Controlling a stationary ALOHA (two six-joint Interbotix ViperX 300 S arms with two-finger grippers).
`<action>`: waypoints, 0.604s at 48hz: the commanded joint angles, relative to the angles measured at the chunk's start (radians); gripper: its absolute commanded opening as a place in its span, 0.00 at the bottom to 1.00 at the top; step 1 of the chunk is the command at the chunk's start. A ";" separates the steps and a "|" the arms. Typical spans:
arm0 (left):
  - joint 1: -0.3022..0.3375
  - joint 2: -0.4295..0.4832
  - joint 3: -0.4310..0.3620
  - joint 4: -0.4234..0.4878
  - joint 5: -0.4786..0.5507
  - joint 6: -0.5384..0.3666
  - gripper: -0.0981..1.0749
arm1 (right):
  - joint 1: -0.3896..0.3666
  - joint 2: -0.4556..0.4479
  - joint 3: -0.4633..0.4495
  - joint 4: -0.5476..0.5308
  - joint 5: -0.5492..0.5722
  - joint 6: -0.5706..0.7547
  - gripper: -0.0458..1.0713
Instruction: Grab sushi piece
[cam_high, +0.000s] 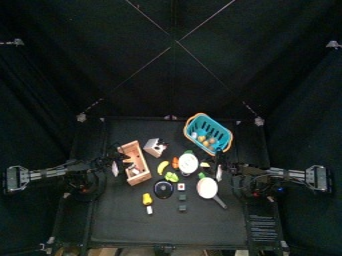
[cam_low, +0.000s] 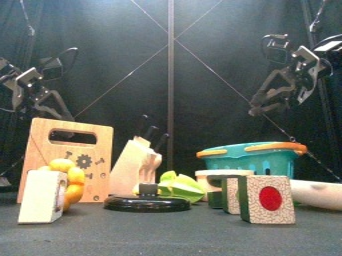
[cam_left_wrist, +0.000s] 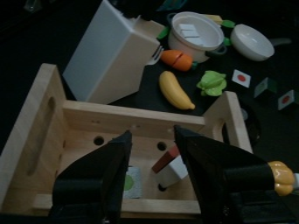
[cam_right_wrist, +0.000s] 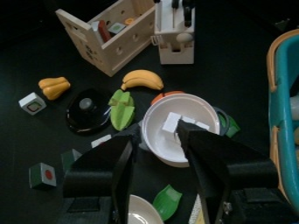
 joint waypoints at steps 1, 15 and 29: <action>-0.021 0.005 -0.041 -0.002 -0.011 -0.002 0.78 | -0.005 0.002 -0.009 0.000 -0.008 0.002 0.74; -0.313 0.377 -0.347 0.071 -0.117 0.008 0.78 | -0.005 0.000 -0.006 0.000 -0.008 0.002 0.74; -0.333 0.818 -0.641 0.187 -0.071 0.006 0.79 | -0.005 0.000 -0.002 0.002 -0.008 0.002 0.74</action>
